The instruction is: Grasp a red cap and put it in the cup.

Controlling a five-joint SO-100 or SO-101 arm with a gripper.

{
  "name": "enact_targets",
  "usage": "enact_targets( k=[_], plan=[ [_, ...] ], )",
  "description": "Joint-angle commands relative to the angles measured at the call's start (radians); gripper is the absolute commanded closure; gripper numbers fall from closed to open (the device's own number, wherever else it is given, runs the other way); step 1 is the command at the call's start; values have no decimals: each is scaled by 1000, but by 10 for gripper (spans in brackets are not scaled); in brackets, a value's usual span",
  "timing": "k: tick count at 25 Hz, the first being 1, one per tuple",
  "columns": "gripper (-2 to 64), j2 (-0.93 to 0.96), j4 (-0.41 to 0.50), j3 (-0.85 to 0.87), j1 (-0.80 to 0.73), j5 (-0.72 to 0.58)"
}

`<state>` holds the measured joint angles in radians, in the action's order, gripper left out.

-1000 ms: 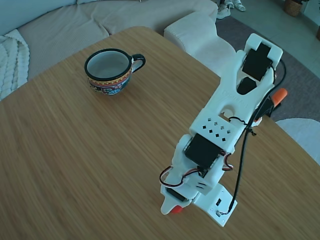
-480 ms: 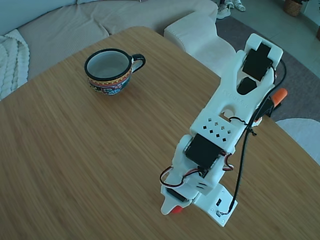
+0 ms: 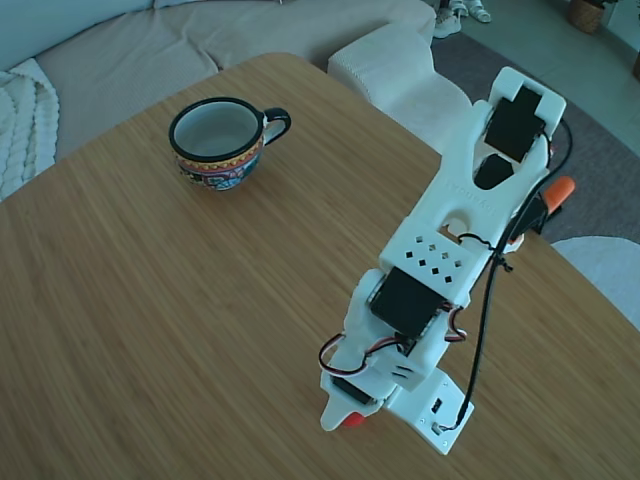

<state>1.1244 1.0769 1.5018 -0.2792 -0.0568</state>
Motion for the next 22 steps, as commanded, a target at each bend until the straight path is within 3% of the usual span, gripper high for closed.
enact_targets(
  k=[1,20,22],
  plan=[
    [250,17,-5,-37,-3,-6],
    [260,17,-6,-34,-26,-3],
    [311,17,-6,-34,-26,0]
  ],
)
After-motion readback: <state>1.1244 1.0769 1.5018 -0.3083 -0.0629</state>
